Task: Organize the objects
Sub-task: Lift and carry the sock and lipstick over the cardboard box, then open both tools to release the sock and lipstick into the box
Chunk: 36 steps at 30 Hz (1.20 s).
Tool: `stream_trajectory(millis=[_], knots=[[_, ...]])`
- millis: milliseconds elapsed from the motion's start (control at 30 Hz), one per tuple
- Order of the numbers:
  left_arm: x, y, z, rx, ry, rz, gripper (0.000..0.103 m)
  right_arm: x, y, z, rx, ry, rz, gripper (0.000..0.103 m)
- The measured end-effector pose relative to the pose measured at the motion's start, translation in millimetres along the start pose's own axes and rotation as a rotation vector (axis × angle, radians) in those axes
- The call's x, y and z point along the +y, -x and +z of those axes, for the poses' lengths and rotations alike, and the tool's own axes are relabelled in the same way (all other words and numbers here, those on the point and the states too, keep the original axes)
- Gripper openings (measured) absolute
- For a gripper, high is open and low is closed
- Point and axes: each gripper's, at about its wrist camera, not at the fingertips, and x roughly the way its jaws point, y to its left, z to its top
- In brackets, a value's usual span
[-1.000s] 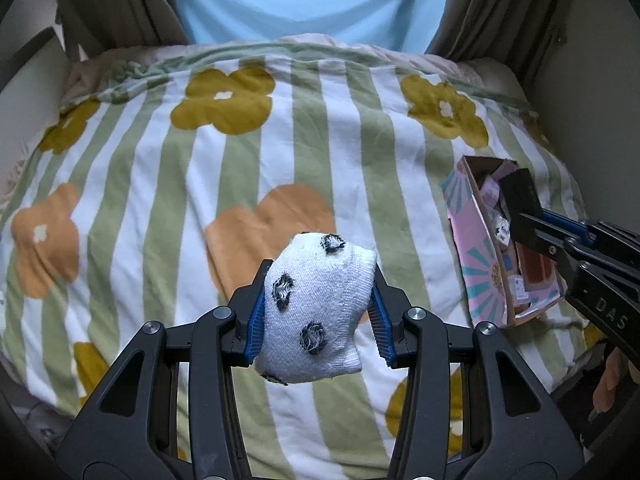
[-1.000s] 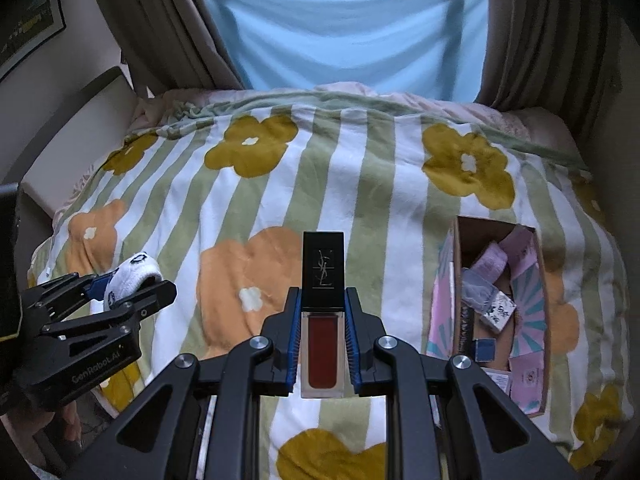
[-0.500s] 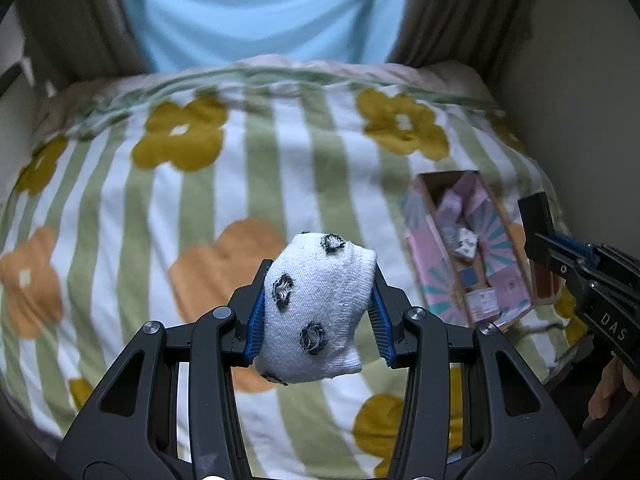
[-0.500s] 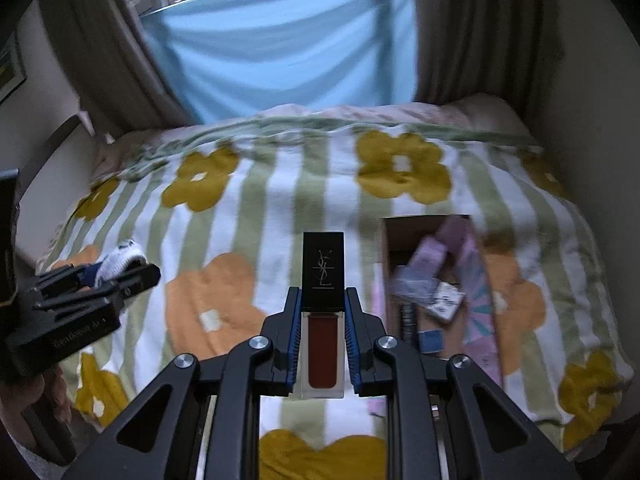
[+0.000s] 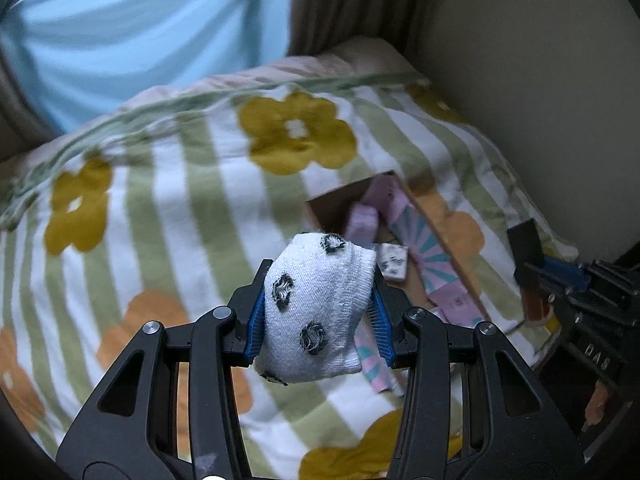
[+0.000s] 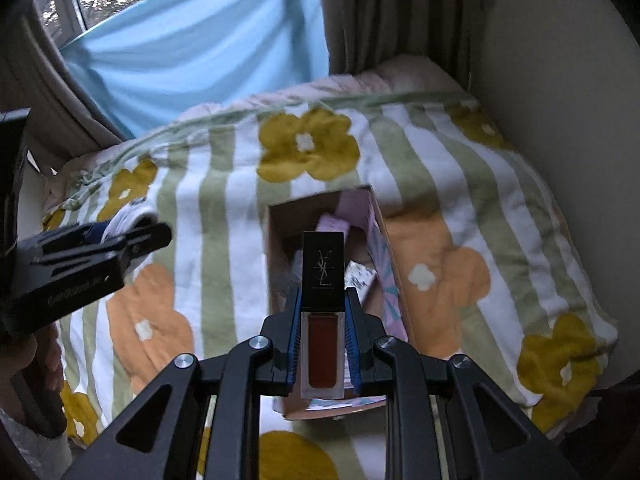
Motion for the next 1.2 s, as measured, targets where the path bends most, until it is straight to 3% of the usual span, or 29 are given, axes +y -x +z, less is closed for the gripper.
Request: stream_trajectory(millis=[300,633,867,1100,1167,1200], knots=[[-54.3,-99.9,33.9,0.121,-0.097,-0.054,0.040,-29.9,-65.6,-2.7,0.106,-0.025,0.017,0.018],[-93.5,-220.3,53.9,0.253,-0.193,-0.118,0.040,-37.9,-142.3,-28.3,0.251,0.038,0.120,0.018],[-109.1,-271.5,54.1,0.316,-0.257,-0.112,0.040,-47.8,-180.2,-39.6,0.302,-0.010,0.158,0.018],[-113.1,-290.7,57.8,0.325,-0.270,-0.131,0.042,-46.5,-194.5,-37.3,0.281,0.002,0.175,0.018],[-114.6,-293.5,60.3,0.328,-0.275,-0.112,0.049,-45.0,-195.7,-36.8,0.266,-0.002,0.179,0.021],[-115.5,-293.8,61.9,0.327,-0.282,-0.105,0.075,-44.9,-194.5,-36.6,0.250,-0.009,0.184,0.036]])
